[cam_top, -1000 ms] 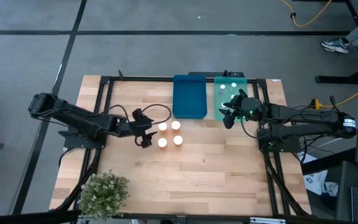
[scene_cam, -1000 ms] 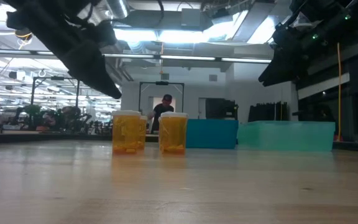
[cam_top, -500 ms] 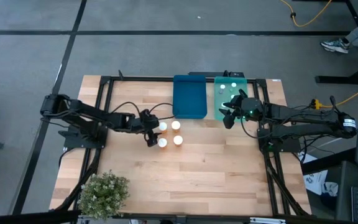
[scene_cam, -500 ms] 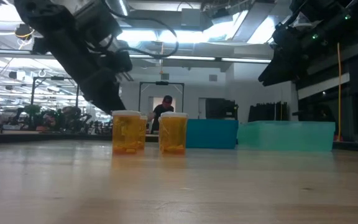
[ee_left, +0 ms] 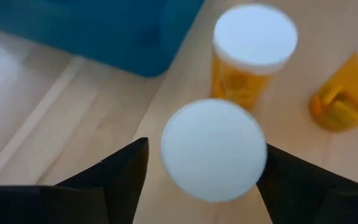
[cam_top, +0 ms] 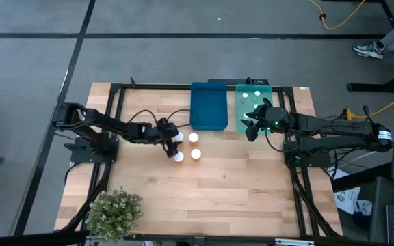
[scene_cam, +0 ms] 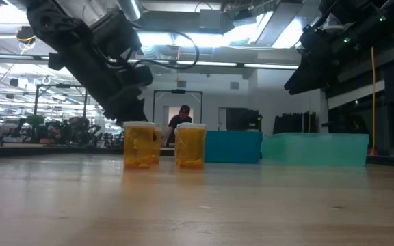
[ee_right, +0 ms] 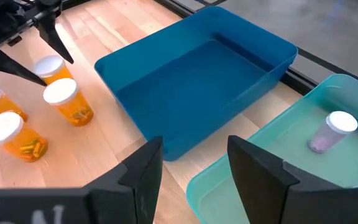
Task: Pick and place medicine bottles into bin by pill shape (circle, oval)
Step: Put the orange pill bottle into the blue bin
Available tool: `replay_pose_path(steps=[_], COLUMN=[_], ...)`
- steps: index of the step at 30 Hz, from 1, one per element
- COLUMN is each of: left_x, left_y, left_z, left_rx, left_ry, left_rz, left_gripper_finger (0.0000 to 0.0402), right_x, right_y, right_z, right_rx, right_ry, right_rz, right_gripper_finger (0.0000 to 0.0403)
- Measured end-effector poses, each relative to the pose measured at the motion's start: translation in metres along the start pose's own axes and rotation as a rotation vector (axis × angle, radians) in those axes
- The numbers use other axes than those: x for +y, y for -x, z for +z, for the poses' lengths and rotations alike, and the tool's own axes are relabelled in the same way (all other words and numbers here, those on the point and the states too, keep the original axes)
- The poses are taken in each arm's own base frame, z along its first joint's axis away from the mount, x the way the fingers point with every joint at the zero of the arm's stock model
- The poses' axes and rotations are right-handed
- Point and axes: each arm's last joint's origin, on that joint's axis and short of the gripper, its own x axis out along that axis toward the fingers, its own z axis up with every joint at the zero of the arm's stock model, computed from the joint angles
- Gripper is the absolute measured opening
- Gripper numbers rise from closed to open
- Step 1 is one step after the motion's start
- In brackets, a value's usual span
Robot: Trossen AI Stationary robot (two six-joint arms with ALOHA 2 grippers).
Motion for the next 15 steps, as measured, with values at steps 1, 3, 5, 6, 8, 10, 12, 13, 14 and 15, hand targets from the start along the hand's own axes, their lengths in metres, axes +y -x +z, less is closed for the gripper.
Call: replay_pose_path(steps=[1, 3, 5, 6, 8, 10, 12, 13, 14, 15], left_x=[0.0, -0.001, -0.001, -0.001, -0.001, -0.001, -0.002, -0.003, -0.004, -0.005], left_y=[0.001, 0.001, 0.001, 0.001, 0.001, 0.002, 0.005, 0.007, 0.009, 0.012], left_z=[0.001, 0.005, 0.006, 0.006, 0.006, 0.007, 0.011, 0.016, 0.023, 0.032], left_rx=[-0.011, -0.043, -0.053, -0.054, -0.055, -0.054, -0.047, -0.054, -0.066, -0.076], left_ry=[0.003, 0.012, 0.016, 0.019, 0.029, 0.048, 0.049, 0.05, 0.053, 0.055], left_rz=[-0.002, -0.011, -0.012, -0.012, -0.014, -0.027, -0.041, -0.043, -0.047, -0.049], left_gripper_finger=[0.026, 0.0239, 0.0212, 0.0199, 0.0184, 0.0184, 0.0184, 0.0184, 0.0184, 0.0184], right_x=[0.0, 0.0, 0.0, 0.0, 0.0, 0.0, 0.0, 0.0, 0.0, 0.0], right_y=[0.0, 0.0, 0.0, 0.0, 0.0, 0.0, 0.0, 0.0, 0.0, 0.0], right_z=[0.0, 0.0, 0.0, 0.0, 0.0, -0.001, -0.001, -0.001, -0.001, -0.001], right_rx=[0.0, 0.001, 0.001, 0.002, 0.004, 0.006, 0.011, 0.013, 0.014, 0.014], right_ry=[0.0, 0.0, 0.001, 0.001, 0.001, 0.002, 0.004, 0.004, 0.004, 0.005], right_rz=[0.0, 0.0, 0.0, 0.0, -0.001, -0.001, -0.002, -0.003, -0.003, -0.003], right_gripper_finger=[0.0183, 0.0183, 0.0183, 0.0183, 0.0183, 0.0183, 0.0183, 0.0183, 0.0183, 0.0183])
